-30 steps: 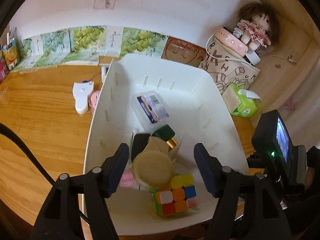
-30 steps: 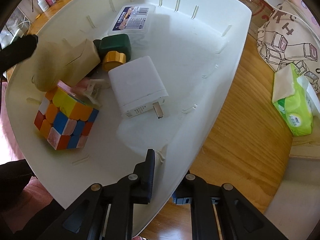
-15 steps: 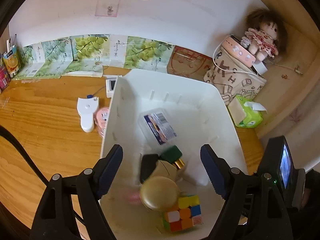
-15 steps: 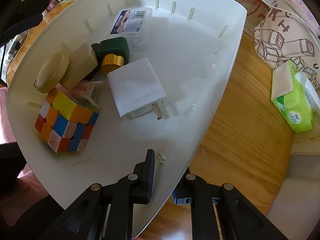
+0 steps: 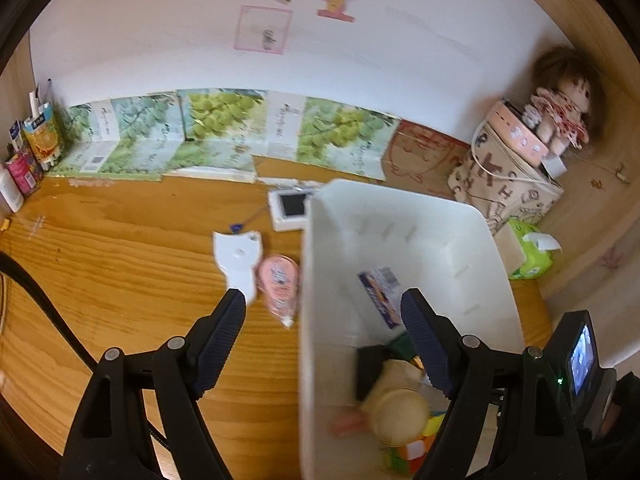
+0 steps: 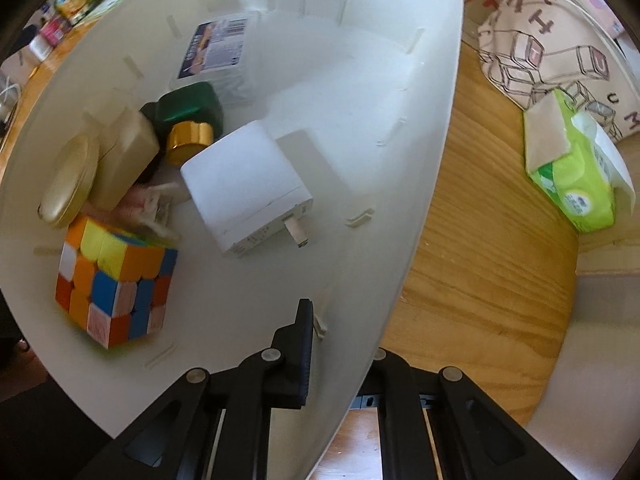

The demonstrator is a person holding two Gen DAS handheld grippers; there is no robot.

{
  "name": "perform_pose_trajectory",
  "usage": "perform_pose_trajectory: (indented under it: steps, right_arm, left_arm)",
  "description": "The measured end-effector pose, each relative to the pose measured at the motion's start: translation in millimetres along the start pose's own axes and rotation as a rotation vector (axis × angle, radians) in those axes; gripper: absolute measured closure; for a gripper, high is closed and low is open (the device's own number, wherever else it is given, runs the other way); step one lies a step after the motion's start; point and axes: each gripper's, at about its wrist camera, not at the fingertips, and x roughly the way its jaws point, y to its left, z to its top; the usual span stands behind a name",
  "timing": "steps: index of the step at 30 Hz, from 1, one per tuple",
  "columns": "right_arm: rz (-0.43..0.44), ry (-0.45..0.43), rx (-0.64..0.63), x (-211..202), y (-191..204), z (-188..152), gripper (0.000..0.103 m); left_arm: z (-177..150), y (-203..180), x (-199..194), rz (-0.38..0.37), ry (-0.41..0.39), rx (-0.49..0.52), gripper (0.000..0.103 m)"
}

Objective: Organize rigid objects
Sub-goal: 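Move the open left gripper to the white plastic stand on the desk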

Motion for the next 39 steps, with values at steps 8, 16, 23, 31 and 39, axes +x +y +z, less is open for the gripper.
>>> perform_pose_trajectory:
  steps: [8,16,23,31,39]
  right_arm:
    - [-0.037,0.011,0.129,-2,-4,10,0.092]
    - [-0.060,0.006,0.265,-3,-15,8,0.092]
    - [-0.077,0.017,0.336,2,-21,15,0.091]
    - [-0.100,0.040,0.379,12,-23,16,0.090]
    - [-0.097,0.062,0.415,17,-24,20,0.090]
  left_arm:
    - [14,33,4,0.027,0.064,0.006,0.020]
    - [23,60,30,0.003,0.193,0.028,0.020]
    - [42,79,61,0.030,0.304,0.015,0.020]
    - [58,91,104,0.057,0.392,-0.020,0.020]
    - [53,88,144,0.019,0.474,-0.039,0.020]
